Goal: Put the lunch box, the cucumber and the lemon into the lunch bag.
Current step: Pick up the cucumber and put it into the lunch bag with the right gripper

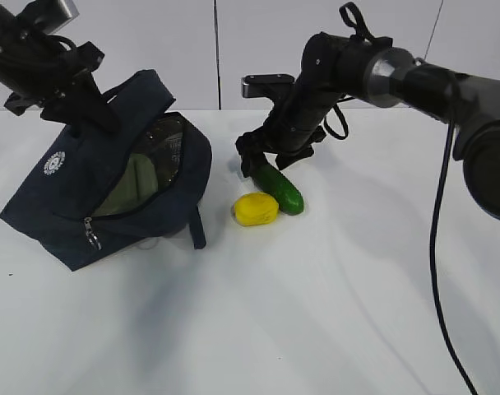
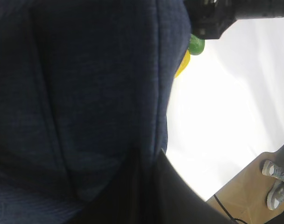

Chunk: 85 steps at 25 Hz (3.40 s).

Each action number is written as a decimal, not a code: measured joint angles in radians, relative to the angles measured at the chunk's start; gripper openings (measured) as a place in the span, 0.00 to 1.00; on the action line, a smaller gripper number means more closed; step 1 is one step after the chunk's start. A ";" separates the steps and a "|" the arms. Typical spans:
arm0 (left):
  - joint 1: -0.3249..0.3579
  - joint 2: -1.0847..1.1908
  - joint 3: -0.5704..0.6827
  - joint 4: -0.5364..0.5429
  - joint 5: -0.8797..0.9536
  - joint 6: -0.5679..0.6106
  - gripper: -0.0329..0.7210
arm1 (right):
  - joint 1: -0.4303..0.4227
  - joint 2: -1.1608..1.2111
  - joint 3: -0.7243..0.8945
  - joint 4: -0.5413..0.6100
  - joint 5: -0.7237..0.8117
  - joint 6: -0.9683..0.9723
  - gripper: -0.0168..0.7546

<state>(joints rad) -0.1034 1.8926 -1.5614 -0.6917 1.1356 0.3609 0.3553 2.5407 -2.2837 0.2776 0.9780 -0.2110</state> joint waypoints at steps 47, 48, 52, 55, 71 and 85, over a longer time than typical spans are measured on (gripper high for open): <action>0.002 0.000 0.000 -0.046 -0.074 0.002 0.05 | 0.000 -0.037 -0.343 0.280 0.269 0.117 0.42; 0.002 0.001 0.000 -0.067 -0.090 0.002 0.05 | 0.000 -0.037 -0.343 0.305 0.269 0.131 0.42; 0.003 0.004 0.000 -0.145 -0.164 0.006 0.05 | 0.000 -0.037 -0.343 0.390 0.269 0.185 0.42; 0.003 0.004 0.000 -0.192 -0.205 0.021 0.05 | 0.000 -0.037 -0.343 0.430 0.269 0.198 0.42; 0.004 0.006 0.000 -0.246 -0.235 0.061 0.05 | 0.002 0.057 -0.246 0.741 0.265 0.144 0.42; 0.004 0.006 0.000 -0.247 -0.218 0.077 0.05 | 0.008 0.098 -0.246 0.766 0.136 0.131 0.63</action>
<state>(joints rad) -0.0989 1.8985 -1.5614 -0.9389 0.9172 0.4377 0.3630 2.6388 -2.5294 1.0441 1.1138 -0.0797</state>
